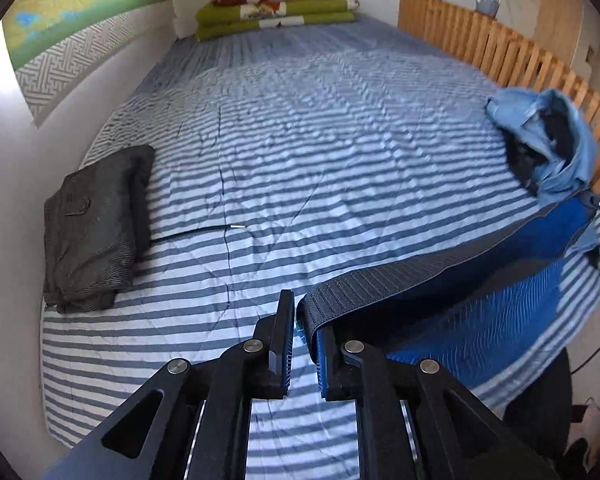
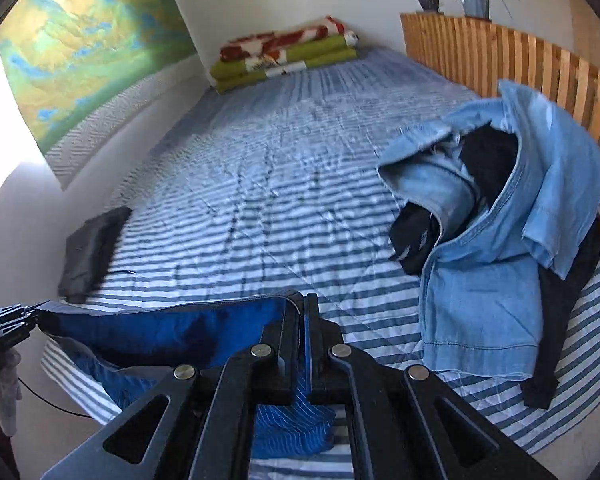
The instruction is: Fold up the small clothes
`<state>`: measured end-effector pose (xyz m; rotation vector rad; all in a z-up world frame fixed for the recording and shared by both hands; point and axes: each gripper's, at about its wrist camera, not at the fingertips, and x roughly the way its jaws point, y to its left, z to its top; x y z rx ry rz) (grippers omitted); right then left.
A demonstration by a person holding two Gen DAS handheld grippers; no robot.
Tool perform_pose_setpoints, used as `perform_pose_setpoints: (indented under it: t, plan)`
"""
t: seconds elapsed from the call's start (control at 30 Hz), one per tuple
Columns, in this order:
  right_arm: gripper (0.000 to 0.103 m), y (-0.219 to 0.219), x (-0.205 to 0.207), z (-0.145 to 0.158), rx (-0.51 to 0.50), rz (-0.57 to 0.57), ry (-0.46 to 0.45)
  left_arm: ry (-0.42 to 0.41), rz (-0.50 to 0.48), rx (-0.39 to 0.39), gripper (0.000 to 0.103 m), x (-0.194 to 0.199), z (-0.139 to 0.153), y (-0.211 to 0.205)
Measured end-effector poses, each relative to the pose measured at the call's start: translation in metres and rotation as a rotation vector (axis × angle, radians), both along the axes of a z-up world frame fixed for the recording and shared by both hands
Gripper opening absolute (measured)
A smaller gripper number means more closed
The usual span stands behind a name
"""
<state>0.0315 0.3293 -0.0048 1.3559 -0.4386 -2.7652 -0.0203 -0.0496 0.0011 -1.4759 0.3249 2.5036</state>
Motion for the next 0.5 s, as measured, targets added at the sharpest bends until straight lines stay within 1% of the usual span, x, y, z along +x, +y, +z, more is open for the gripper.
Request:
perform_pose_setpoints:
  t: [0.07, 0.1, 0.13, 0.17, 0.2, 0.23, 0.27, 0.37, 0.43, 0.5]
  plan:
    - [0.002, -0.001, -0.022, -0.030, 0.024, -0.022, -0.063, -0.033, 0.015, 0.013, 0.011, -0.019, -0.026, 0.007]
    - [0.002, -0.003, -0.030, -0.042, 0.039, -0.024, -0.086, -0.061, 0.012, 0.020, 0.011, -0.027, -0.036, 0.011]
    - [0.002, -0.003, -0.036, -0.052, 0.051, -0.025, -0.102, -0.071, 0.009, 0.020, 0.011, -0.033, -0.044, 0.016]
    - [0.002, -0.003, -0.040, -0.059, 0.058, -0.029, -0.114, -0.067, 0.008, 0.006, 0.015, -0.036, -0.052, 0.021]
    - [0.002, -0.004, -0.043, -0.064, 0.067, -0.029, -0.119, -0.062, 0.012, -0.018, 0.021, -0.040, -0.055, 0.023]
    - [0.002, -0.005, -0.044, -0.066, 0.077, -0.025, -0.120, -0.064, 0.014, -0.027, 0.036, -0.046, -0.058, 0.023]
    - [0.002, -0.005, -0.045, -0.068, 0.084, -0.020, -0.119, -0.072, 0.015, -0.021, 0.046, -0.054, -0.059, 0.021]
    - [0.002, -0.006, -0.050, -0.070, 0.103, -0.005, -0.119, -0.072, 0.078, 0.013, 0.047, -0.075, -0.062, 0.013]
    - [0.002, -0.004, -0.051, -0.070, 0.117, -0.016, -0.119, -0.077, 0.136, 0.090, 0.047, -0.088, -0.058, 0.002]
    - [0.002, 0.001, -0.052, -0.070, 0.122, -0.032, -0.124, -0.074, 0.142, 0.150, 0.047, -0.092, -0.053, 0.000]
